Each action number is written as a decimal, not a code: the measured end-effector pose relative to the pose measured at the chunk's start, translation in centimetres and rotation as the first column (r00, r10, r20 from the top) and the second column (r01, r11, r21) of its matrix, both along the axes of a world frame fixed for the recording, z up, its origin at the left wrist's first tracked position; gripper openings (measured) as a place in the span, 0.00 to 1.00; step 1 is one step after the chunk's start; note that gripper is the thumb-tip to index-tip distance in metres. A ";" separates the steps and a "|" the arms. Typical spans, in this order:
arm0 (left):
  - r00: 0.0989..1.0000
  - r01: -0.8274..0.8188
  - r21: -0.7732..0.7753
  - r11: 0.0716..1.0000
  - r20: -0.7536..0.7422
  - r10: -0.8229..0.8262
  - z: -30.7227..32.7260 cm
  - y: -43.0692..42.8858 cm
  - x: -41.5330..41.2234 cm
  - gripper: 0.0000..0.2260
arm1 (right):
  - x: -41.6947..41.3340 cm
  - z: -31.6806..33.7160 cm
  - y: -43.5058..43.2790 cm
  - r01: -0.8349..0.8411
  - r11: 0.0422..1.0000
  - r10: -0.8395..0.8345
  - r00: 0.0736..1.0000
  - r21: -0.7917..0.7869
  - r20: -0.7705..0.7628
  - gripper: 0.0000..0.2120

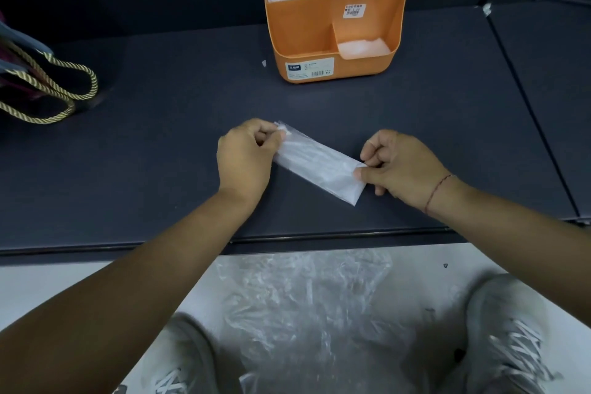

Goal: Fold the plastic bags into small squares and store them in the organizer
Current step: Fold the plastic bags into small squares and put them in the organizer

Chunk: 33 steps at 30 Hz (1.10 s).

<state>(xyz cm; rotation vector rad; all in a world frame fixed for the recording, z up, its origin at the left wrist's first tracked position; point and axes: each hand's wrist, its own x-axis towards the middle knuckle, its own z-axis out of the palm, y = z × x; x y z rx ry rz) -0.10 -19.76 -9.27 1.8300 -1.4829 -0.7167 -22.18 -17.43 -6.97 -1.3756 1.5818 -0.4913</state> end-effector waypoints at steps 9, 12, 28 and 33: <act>0.859 0.420 -0.211 0.883 0.407 -0.312 -0.3 3.6 -1.8 0.19 | 0.2 0.2 -0.7 -0.018 1.000 0.019 0.999 0.022 -0.032 0.08; 0.694 0.556 -0.049 0.830 0.576 -0.431 -1.9 6.1 -2.9 0.29 | 0.4 0.3 -0.7 -0.022 1.000 0.023 0.999 0.017 -0.035 0.08; 0.552 0.489 0.198 0.850 0.684 -0.477 -2.7 6.3 -1.9 0.34 | -1.5 -2.6 0.9 -0.142 0.917 -0.057 0.877 -0.373 -0.476 0.15; 0.541 0.480 0.220 0.849 0.688 -0.484 -2.6 6.2 -1.8 0.34 | -1.8 -2.1 0.3 -0.122 0.905 -0.073 0.900 -0.407 -0.431 0.01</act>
